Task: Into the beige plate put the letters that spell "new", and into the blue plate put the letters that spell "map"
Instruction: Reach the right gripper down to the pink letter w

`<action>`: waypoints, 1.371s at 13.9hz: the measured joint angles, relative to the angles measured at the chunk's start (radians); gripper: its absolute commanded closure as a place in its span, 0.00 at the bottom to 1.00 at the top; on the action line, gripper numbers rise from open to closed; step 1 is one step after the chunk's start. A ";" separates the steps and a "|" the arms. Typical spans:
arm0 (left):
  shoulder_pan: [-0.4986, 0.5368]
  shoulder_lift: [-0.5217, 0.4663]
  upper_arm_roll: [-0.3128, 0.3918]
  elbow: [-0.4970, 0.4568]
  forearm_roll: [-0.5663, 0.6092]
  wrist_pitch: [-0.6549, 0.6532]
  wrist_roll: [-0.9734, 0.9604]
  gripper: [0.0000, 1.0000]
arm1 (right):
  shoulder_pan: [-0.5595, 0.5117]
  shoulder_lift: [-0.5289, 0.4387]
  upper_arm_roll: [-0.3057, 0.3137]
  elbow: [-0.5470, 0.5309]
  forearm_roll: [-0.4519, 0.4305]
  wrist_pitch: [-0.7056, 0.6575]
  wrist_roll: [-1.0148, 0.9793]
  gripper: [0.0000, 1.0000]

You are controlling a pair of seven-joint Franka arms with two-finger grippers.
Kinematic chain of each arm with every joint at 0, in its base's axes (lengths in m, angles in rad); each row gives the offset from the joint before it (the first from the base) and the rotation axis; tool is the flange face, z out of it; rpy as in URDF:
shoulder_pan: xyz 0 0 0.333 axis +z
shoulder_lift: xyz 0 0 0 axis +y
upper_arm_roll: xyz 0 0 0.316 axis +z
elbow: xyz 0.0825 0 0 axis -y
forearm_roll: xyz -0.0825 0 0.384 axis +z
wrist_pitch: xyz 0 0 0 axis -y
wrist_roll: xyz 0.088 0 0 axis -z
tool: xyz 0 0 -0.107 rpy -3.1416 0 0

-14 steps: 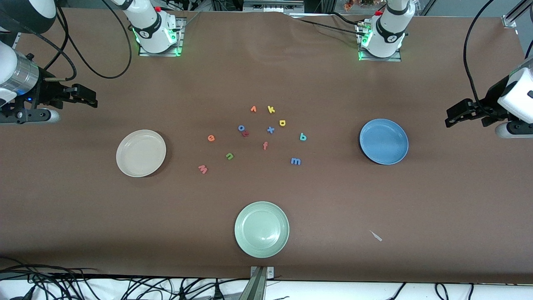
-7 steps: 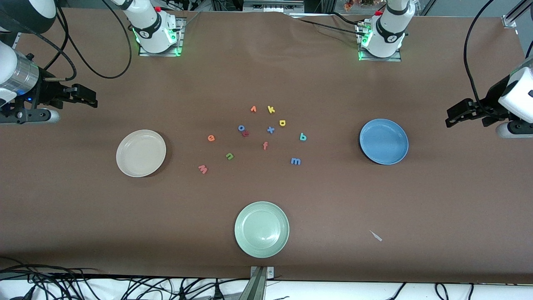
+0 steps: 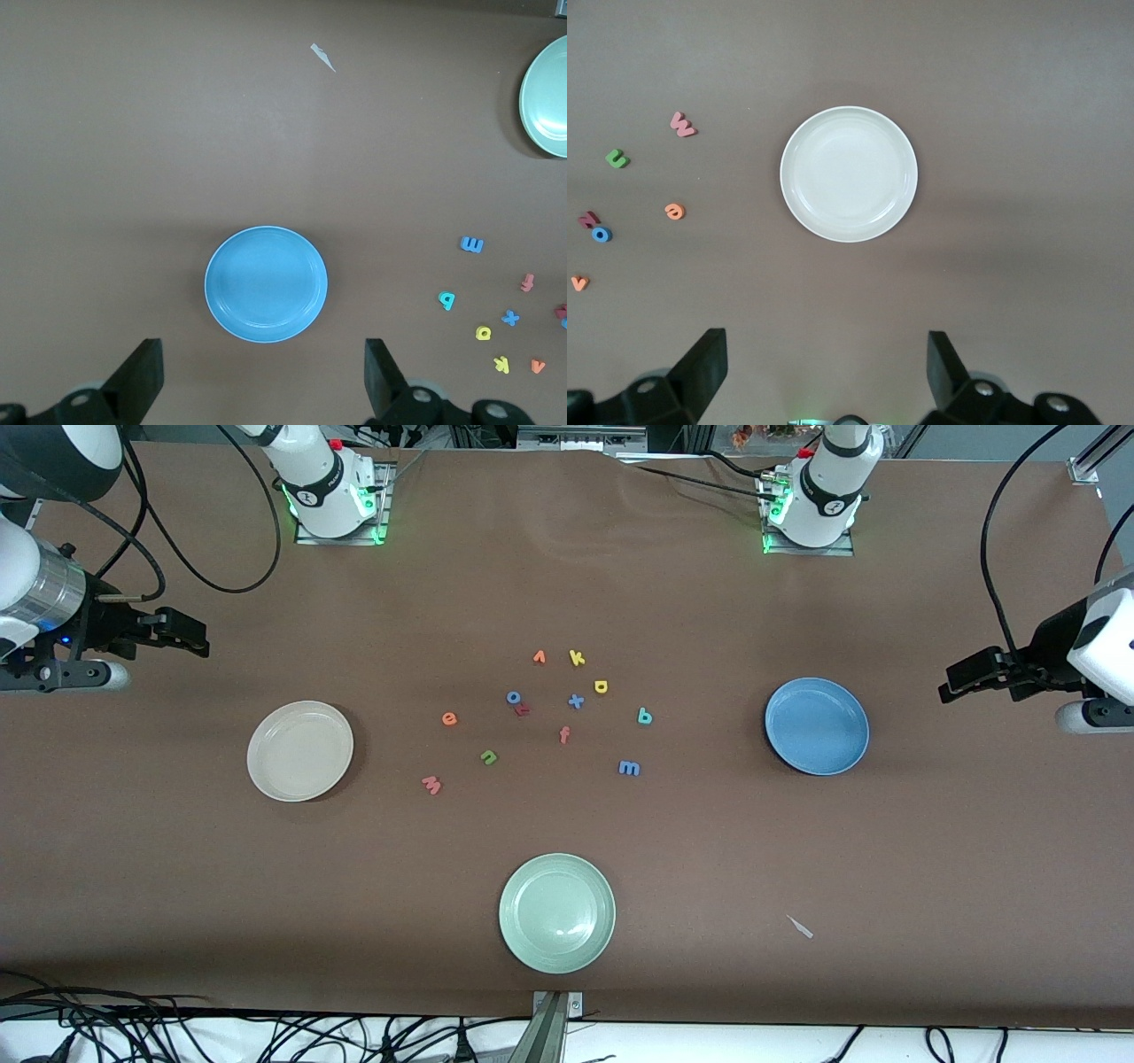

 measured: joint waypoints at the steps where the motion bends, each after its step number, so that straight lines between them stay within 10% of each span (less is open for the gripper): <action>1: 0.000 0.000 0.000 0.000 0.000 0.000 0.001 0.00 | 0.001 0.005 0.001 0.000 0.000 0.010 0.001 0.00; 19: 0.000 0.000 -0.002 0.001 0.000 0.000 0.038 0.00 | 0.232 0.323 0.012 -0.004 0.002 0.348 0.022 0.00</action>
